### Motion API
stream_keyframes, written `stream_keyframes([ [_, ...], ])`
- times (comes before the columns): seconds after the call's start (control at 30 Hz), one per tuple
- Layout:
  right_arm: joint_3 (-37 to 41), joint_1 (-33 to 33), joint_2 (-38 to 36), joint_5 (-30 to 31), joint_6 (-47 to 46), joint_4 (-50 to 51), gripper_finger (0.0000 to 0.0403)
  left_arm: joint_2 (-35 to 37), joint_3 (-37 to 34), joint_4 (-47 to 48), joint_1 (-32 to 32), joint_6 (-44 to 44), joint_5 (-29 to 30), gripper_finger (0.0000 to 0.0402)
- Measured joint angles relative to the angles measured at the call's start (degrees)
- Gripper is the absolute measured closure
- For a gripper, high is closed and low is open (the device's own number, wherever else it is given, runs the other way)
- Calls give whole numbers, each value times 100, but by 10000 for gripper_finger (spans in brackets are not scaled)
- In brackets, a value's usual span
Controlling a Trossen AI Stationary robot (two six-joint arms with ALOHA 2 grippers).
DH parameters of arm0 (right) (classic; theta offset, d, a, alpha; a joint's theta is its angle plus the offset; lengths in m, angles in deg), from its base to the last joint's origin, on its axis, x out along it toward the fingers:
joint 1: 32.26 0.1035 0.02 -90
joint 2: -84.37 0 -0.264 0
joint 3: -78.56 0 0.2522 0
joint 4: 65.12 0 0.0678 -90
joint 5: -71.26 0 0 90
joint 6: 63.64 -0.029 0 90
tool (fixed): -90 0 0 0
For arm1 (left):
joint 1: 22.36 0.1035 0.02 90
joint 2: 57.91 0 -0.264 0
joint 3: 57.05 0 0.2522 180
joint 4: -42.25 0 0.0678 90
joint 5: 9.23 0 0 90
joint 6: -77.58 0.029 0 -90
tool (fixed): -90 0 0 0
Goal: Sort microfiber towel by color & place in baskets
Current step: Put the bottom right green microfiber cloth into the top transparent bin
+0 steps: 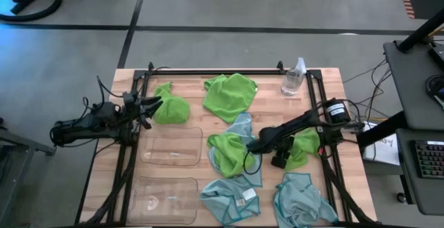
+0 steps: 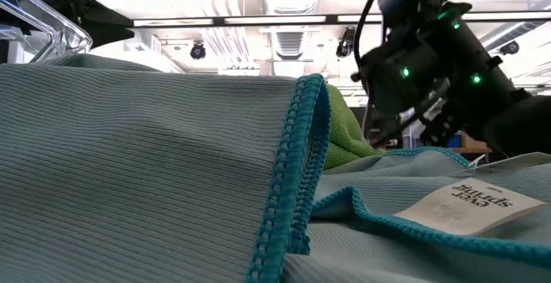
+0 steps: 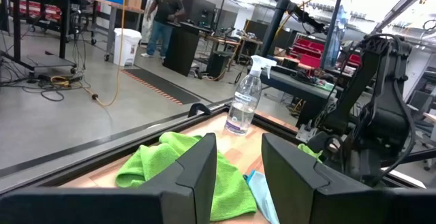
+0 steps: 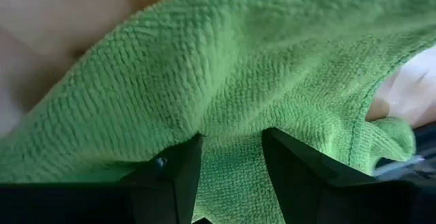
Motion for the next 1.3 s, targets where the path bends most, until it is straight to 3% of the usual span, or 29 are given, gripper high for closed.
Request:
stream_keyframes([
  [0.17,-2,0,180,-6,229,48,288,0,0,0,-1,-22,-1,299],
  [0.37,2,0,145,25,193,-31,380,0,0,0,-1,-55,-1,299],
  [0.73,-357,-2,-245,394,-98,-128,394,0,0,-2,-1,-257,-118,299],
  [1.0,-1074,15,-1280,1471,-543,-83,394,7,1,-111,0,-305,-308,299],
  [1.13,-1335,63,-1863,2344,-752,-159,394,7,2,-164,-1,-301,-340,299],
  [1.3,-1389,89,-2538,3375,-685,-994,394,-11,2,-198,0,-300,-442,299],
])
